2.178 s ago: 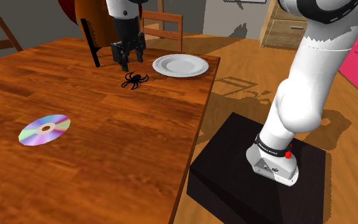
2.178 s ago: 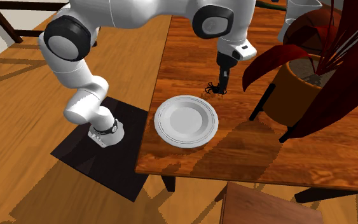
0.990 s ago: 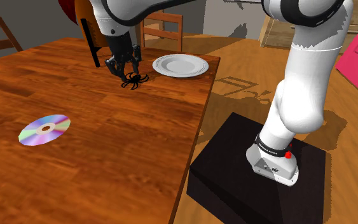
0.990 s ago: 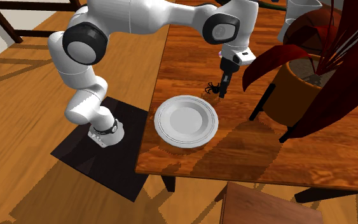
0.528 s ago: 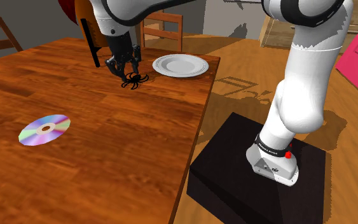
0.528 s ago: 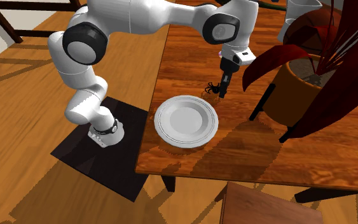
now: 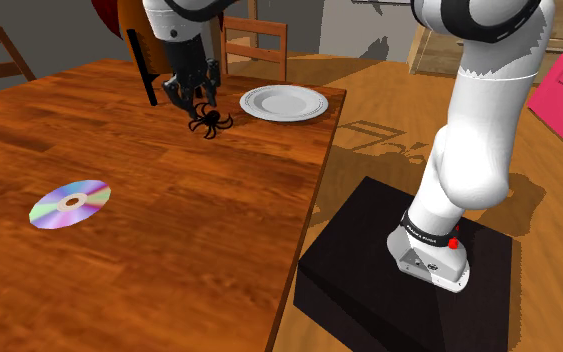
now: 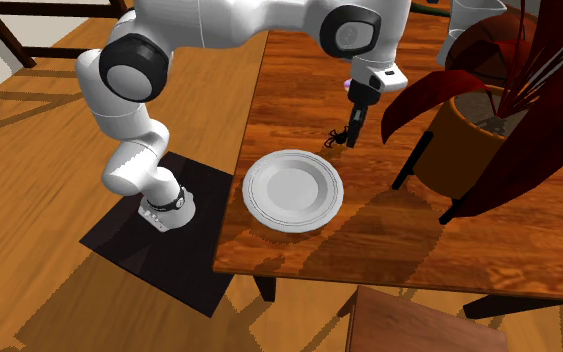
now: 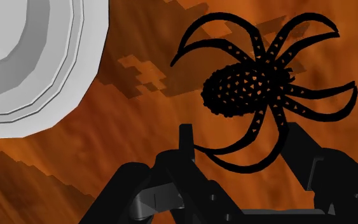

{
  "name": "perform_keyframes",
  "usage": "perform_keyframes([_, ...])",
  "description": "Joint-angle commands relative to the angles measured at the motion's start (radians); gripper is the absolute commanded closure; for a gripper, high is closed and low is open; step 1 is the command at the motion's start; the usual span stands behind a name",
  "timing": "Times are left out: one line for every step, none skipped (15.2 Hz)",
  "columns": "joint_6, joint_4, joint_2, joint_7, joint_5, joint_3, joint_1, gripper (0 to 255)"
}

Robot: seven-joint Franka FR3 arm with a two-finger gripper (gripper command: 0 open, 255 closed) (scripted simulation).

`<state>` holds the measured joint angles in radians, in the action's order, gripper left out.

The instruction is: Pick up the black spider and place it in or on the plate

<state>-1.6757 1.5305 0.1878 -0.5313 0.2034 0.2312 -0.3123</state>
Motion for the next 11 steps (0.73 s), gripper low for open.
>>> perform_keyframes([0.030,-0.033,0.004,0.004,0.000,0.001,-0.002,255])
perform_keyframes([0.044,-0.050,0.006,0.006,0.001,0.001,-0.003,255])
perform_keyframes([0.058,-0.066,0.008,0.007,0.001,0.001,-0.003,255])
perform_keyframes([0.072,-0.083,0.011,0.009,0.001,0.001,-0.004,255])
perform_keyframes([0.087,-0.101,0.014,0.011,0.002,0.002,-0.005,255])
perform_keyframes([0.102,-0.118,0.017,0.013,0.003,0.002,-0.007,255])
perform_keyframes([0.116,-0.137,0.020,0.014,0.004,0.002,-0.008,255])
perform_keyframes([0.131,-0.156,0.024,0.016,0.004,0.003,-0.009,255])
perform_keyframes([0.147,-0.175,0.029,0.018,0.006,0.003,-0.011,255])
perform_keyframes([0.162,-0.195,0.033,0.019,0.007,0.003,-0.012,255])
perform_keyframes([0.178,-0.216,0.039,0.021,0.008,0.004,-0.014,255])
